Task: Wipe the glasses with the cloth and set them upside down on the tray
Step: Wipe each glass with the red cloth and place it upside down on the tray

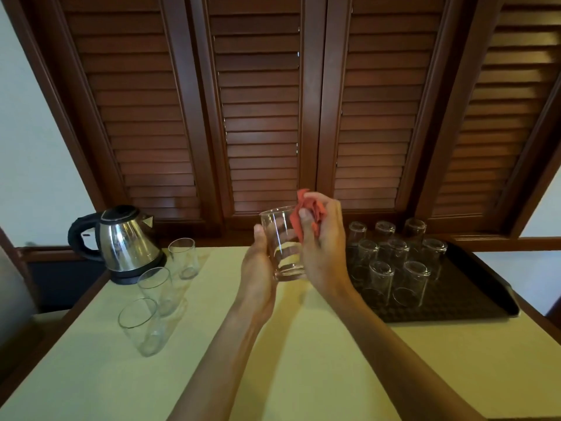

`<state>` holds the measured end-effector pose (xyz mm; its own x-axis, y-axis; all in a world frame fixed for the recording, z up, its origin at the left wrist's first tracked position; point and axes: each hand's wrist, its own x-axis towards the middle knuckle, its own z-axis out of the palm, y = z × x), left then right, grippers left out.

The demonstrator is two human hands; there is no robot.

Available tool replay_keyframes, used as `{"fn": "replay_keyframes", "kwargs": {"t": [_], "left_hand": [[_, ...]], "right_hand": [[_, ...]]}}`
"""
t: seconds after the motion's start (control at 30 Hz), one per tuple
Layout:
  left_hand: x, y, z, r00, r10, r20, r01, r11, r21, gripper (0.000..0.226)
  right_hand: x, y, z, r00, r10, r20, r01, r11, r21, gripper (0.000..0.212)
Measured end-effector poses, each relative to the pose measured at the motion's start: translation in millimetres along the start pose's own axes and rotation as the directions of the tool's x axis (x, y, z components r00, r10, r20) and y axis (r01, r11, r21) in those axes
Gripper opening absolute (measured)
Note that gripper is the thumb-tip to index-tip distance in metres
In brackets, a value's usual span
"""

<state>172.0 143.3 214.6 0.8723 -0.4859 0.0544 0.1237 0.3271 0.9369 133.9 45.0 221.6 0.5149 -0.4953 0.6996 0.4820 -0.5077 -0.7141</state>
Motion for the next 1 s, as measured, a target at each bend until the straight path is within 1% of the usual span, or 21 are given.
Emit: {"fn": "replay_keyframes", "kwargs": {"t": [0.03,0.1,0.13,0.2,0.23,0.27,0.37,0.43,0.47,0.53,0.57,0.63,0.67,0.73,0.8,0.87,0.9,0.97,1.0], "left_hand": [[-1.1,1.3,1.2,1.0,-0.016,0.004,0.016,1.0,-0.007,0.062],[-0.7,11.0,0.0,1.0,0.015,0.009,-0.015,1.0,-0.003,0.072],[0.3,14.8,-1.1,0.999,0.047,0.004,-0.047,0.998,0.03,0.073],[-0.2,13.6,-1.2,0.996,0.078,0.048,-0.083,0.99,0.115,0.06],[-3.2,9.2,0.6,0.995,0.059,0.076,-0.067,0.991,0.115,0.057],[-7.0,5.7,3.5,0.995,0.041,0.094,-0.05,0.994,0.096,0.059],[-8.5,7.0,5.1,0.994,0.059,0.087,-0.066,0.995,0.08,0.06],[-4.1,15.6,-0.4,0.993,0.105,0.055,-0.11,0.991,0.079,0.058],[-2.5,16.9,-2.2,0.991,0.129,0.034,-0.132,0.987,0.087,0.058],[-5.1,8.7,-2.1,0.992,0.124,0.037,-0.127,0.988,0.085,0.056],[-8.6,3.3,-0.4,0.994,0.097,0.052,-0.1,0.992,0.079,0.054],[-13.2,0.8,4.6,0.997,0.018,0.081,-0.022,0.999,0.045,0.053],[-12.5,3.9,3.5,0.995,0.007,0.099,-0.009,1.0,0.024,0.056],[-6.8,15.5,0.6,0.992,0.054,0.111,-0.057,0.998,0.023,0.063],[-5.8,22.2,-0.9,0.991,0.109,0.077,-0.111,0.993,0.032,0.064],[-10.8,14.0,1.2,0.992,0.089,0.087,-0.091,0.996,0.02,0.062],[-15.5,9.1,3.5,0.993,0.067,0.1,-0.069,0.997,0.017,0.061],[-17.6,5.6,4.6,0.992,0.057,0.114,-0.059,0.998,0.015,0.057],[-15.7,6.8,2.8,0.993,0.073,0.096,-0.073,0.997,0.001,0.055]], "right_hand": [[-4.1,2.0,2.5,0.998,-0.052,0.021,0.053,0.998,-0.038,0.021],[-26.9,8.2,5.3,0.995,-0.065,0.079,0.069,0.997,-0.046,0.023],[-36.0,8.0,4.1,0.995,-0.039,0.089,0.042,0.999,-0.028,0.024],[-32.5,12.4,-2.2,0.996,0.048,0.074,-0.051,0.998,0.041,0.021],[-22.7,10.7,-6.5,0.995,0.089,0.055,-0.092,0.994,0.061,0.02],[-12.0,5.5,-9.9,0.995,0.091,0.029,-0.092,0.994,0.056,0.02],[-13.1,-2.8,-3.6,0.998,0.007,0.059,-0.012,0.997,0.082,0.021],[-33.9,-0.8,-0.5,0.998,-0.02,0.067,0.019,1.0,0.013,0.022],[-39.2,2.1,-2.1,0.999,-0.013,0.047,0.013,1.0,-0.004,0.022],[-26.9,0.3,-8.5,0.994,0.105,0.02,-0.106,0.991,0.085,0.021],[-15.9,-4.3,-11.8,0.991,0.131,0.009,-0.131,0.984,0.118,0.022],[-3.7,-10.7,-12.1,0.998,0.065,0.006,-0.066,0.991,0.12,0.021],[-8.7,-10.5,-8.4,0.999,0.03,0.026,-0.033,0.992,0.121,0.02],[-30.7,-6.1,-2.0,0.998,0.0,0.061,-0.005,0.997,0.074,0.023],[-40.5,-5.0,-2.5,0.998,0.009,0.056,-0.013,0.998,0.061,0.024],[-22.4,-6.6,-7.0,0.997,0.071,0.034,-0.074,0.991,0.111,0.023],[-10.4,-10.1,-10.0,0.997,0.068,0.019,-0.07,0.992,0.105,0.022],[-2.4,-16.2,-9.2,0.999,-0.019,0.025,0.018,0.999,0.042,0.021],[-9.7,-14.6,-6.3,0.997,-0.054,0.048,0.053,0.998,0.019,0.022]]}}
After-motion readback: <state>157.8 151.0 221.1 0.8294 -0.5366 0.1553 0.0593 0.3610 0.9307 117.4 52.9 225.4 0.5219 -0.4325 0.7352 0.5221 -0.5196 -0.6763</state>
